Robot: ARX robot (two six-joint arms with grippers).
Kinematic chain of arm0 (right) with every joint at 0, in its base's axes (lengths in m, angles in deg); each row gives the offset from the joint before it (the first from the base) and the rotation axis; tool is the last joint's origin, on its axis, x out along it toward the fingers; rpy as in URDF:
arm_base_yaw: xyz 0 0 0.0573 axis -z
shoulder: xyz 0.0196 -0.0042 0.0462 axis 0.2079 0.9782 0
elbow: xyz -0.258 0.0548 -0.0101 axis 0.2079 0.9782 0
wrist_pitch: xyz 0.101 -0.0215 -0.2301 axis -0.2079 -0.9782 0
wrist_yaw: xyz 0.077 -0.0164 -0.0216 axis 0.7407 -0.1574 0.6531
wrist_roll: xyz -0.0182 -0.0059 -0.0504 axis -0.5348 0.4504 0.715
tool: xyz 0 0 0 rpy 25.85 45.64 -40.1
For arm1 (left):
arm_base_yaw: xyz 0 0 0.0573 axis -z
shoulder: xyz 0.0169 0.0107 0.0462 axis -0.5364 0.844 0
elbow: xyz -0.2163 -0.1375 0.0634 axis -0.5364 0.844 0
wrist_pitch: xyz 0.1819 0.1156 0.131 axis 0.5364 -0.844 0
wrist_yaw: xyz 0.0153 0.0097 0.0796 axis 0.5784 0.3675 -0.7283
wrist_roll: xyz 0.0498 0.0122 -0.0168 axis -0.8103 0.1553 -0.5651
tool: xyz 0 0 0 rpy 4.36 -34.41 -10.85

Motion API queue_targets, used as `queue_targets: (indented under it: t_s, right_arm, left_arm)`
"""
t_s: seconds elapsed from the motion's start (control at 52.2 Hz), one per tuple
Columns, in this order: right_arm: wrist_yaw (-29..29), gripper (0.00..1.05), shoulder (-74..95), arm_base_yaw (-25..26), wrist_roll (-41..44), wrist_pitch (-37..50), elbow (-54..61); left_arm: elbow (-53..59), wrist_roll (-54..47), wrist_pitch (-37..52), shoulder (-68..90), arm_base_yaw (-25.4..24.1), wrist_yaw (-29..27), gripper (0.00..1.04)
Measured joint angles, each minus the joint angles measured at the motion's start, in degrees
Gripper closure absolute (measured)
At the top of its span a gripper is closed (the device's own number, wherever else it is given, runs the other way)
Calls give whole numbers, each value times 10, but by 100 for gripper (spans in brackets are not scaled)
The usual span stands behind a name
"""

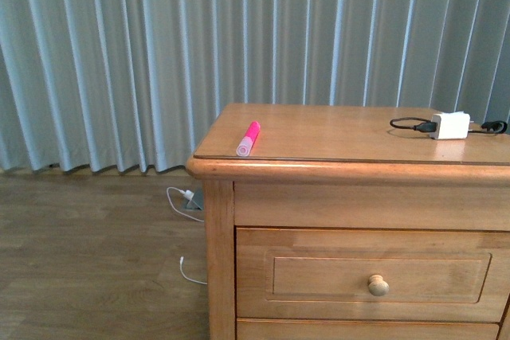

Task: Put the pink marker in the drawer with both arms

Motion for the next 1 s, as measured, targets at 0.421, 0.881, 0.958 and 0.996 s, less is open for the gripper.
queue_targets:
  t_s: [0.421,0.881,0.958,0.996]
  right_arm:
    - [0,8,0,0,0,0,0]
    - [0,8,0,0,0,0,0]
    - [0,8,0,0,0,0,0]
    - [0,8,0,0,0,0,0]
  left_arm:
    - [0,0,0,0,0,0,6]
    - [0,0,0,0,0,0,6]
    - [0,0,0,0,0,0,6]
    - [0,0,0,0,0,0,6]
